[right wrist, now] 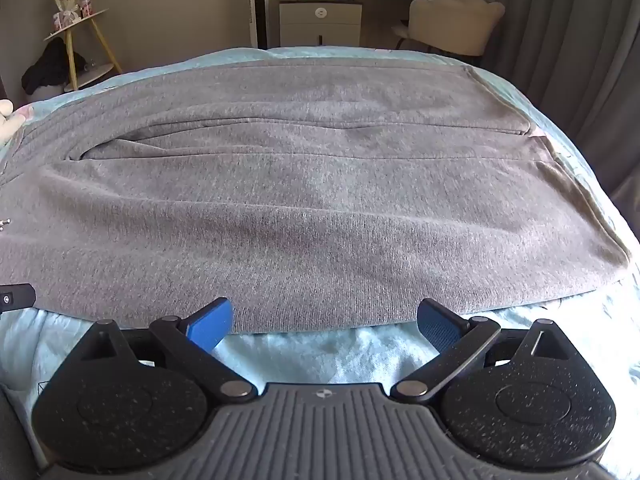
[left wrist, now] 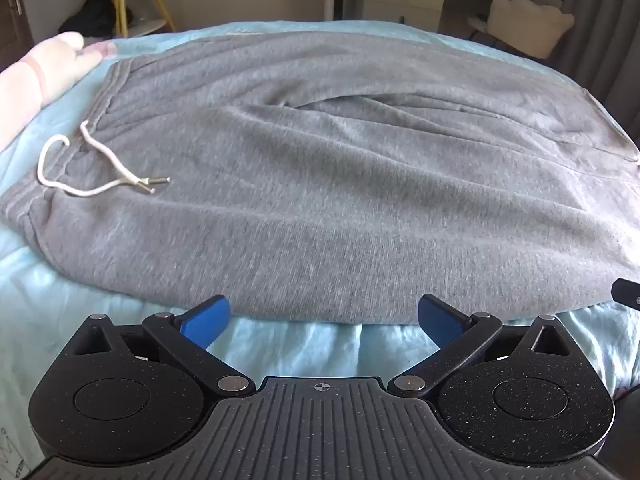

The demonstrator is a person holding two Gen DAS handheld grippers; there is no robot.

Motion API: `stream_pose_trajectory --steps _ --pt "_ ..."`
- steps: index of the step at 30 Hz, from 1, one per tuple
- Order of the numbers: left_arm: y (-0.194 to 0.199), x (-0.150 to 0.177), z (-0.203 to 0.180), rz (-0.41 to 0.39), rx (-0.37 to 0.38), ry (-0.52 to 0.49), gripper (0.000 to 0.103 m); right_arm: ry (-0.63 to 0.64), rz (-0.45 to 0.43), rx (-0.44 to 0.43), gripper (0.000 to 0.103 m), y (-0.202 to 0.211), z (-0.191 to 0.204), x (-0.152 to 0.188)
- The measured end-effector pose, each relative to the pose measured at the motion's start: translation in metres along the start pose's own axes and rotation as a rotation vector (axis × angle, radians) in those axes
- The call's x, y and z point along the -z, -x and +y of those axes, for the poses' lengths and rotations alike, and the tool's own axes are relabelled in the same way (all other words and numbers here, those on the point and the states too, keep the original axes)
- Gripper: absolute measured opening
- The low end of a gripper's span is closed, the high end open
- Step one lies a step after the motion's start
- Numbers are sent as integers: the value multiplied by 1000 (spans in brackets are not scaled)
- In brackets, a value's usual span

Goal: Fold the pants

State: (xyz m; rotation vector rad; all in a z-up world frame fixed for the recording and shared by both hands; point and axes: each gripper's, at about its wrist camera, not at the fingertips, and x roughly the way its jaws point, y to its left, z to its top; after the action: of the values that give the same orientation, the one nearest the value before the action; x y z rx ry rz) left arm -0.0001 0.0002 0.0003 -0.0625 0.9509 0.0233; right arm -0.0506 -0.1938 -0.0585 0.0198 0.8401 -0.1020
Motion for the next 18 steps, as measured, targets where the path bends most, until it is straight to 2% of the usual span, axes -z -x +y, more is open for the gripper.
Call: stream_pose_trajectory --steps 9,18 --pt "-6 9 9 -12 5 -19 103 10 0 -4 99 -1 -2 0" --pt "-3 4 -1 3 -21 -23 103 -19 3 -8 99 0 -4 0"
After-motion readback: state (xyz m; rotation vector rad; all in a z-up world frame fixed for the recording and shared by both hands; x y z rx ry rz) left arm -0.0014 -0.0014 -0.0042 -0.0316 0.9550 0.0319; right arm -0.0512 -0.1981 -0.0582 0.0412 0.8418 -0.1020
